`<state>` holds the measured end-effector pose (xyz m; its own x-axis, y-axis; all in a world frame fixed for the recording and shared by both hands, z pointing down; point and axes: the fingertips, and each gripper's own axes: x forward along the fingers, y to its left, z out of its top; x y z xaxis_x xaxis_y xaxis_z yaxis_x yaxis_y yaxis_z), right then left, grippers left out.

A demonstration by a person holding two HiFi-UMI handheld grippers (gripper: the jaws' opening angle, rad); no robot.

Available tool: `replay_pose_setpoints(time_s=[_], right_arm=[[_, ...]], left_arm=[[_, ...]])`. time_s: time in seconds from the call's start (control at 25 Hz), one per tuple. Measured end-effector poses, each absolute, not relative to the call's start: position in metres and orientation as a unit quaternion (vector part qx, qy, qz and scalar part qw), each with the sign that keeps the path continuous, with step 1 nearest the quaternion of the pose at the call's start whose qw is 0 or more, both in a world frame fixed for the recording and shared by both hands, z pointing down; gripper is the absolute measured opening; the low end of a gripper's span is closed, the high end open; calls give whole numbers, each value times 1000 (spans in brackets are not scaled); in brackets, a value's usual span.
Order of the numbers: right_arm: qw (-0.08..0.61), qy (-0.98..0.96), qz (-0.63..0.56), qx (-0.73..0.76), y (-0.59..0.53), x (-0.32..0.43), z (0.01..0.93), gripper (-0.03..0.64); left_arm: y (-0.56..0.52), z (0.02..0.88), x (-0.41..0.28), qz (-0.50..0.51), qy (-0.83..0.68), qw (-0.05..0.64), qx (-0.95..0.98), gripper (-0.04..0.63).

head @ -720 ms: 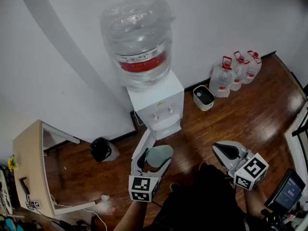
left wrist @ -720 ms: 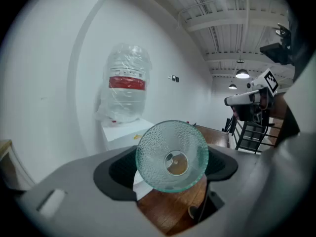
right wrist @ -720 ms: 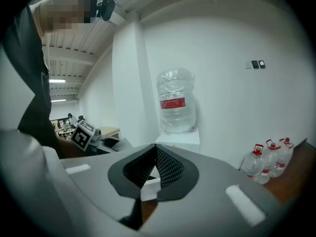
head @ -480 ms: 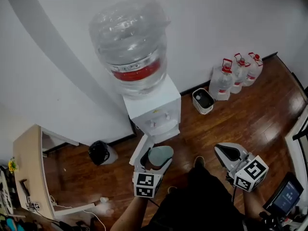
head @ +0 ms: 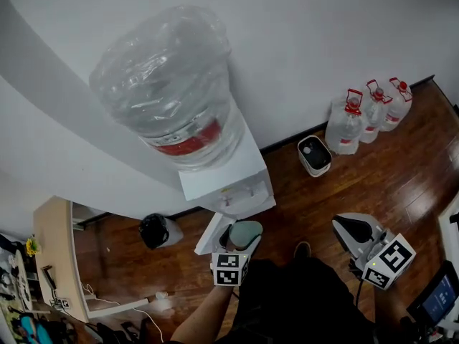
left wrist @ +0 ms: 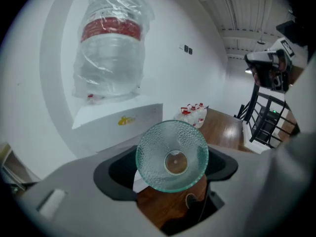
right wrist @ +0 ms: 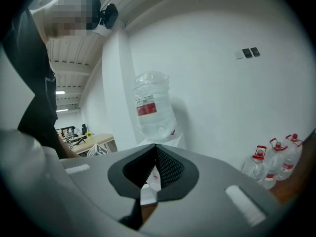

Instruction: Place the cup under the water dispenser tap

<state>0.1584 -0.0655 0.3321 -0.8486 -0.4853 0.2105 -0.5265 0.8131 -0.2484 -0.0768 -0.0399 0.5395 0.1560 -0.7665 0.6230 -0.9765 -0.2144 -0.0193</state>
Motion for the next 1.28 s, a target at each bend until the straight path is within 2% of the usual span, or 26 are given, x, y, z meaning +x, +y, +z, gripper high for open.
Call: replay_pose_setpoints(time_s=[0.16, 0.48, 0.68, 1.28], right_arm=[[87, -947, 163, 262, -93, 156, 345, 2], [167, -931, 191, 263, -140, 140, 377, 2], [188, -918, 199, 286, -162, 133, 396, 2], [204, -917, 198, 280, -185, 116, 462, 2]], left_arm=[[-69, 583, -89, 302, -598, 209, 713, 505], [-149, 707, -108, 331, -591, 243, 695, 505], [-156, 774, -117, 345, -588, 279, 676, 505], [-205, 844, -139, 382, -619, 226, 648, 505]])
